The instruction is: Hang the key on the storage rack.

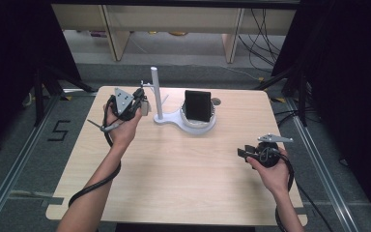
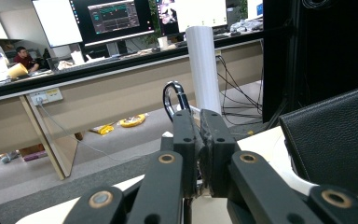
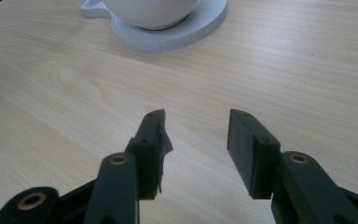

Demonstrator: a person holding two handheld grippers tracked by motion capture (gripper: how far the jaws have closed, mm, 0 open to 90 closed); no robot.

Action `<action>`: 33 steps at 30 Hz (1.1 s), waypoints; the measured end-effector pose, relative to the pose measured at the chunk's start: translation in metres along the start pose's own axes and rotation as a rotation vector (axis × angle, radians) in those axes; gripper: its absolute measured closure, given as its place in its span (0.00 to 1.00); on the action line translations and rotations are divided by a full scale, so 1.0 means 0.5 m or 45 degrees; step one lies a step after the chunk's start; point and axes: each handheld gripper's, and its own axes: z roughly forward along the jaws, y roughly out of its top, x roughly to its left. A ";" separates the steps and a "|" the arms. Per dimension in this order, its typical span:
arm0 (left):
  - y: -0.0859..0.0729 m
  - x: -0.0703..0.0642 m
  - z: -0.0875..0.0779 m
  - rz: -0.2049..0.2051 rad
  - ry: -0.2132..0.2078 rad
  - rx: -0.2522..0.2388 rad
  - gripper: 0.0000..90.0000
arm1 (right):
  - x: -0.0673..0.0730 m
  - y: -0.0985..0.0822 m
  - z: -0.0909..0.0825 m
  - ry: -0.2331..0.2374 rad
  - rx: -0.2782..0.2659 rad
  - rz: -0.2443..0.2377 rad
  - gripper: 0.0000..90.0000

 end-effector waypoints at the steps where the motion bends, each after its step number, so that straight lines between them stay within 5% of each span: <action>1: 0.000 -0.001 0.001 -0.001 -0.001 0.000 0.95 | 0.000 0.000 0.000 0.000 0.001 0.000 0.64; 13: -0.002 -0.007 0.016 0.017 -0.001 0.006 0.95 | -0.002 0.000 0.000 0.009 -0.018 0.011 0.64; 17: -0.003 -0.010 0.018 0.009 -0.003 0.014 0.95 | -0.007 0.001 -0.001 -0.011 -0.019 -0.040 0.64; 20: -0.003 -0.010 0.021 0.027 -0.003 0.013 0.95 | -0.001 0.001 -0.002 -0.005 -0.003 0.009 0.64; 30: -0.009 -0.016 0.030 0.009 -0.009 0.029 0.95 | -0.002 0.001 -0.003 -0.008 0.012 0.002 0.64; 33: -0.011 -0.015 0.034 0.025 -0.008 0.031 0.95 | -0.007 0.002 -0.003 -0.019 -0.002 -0.044 0.64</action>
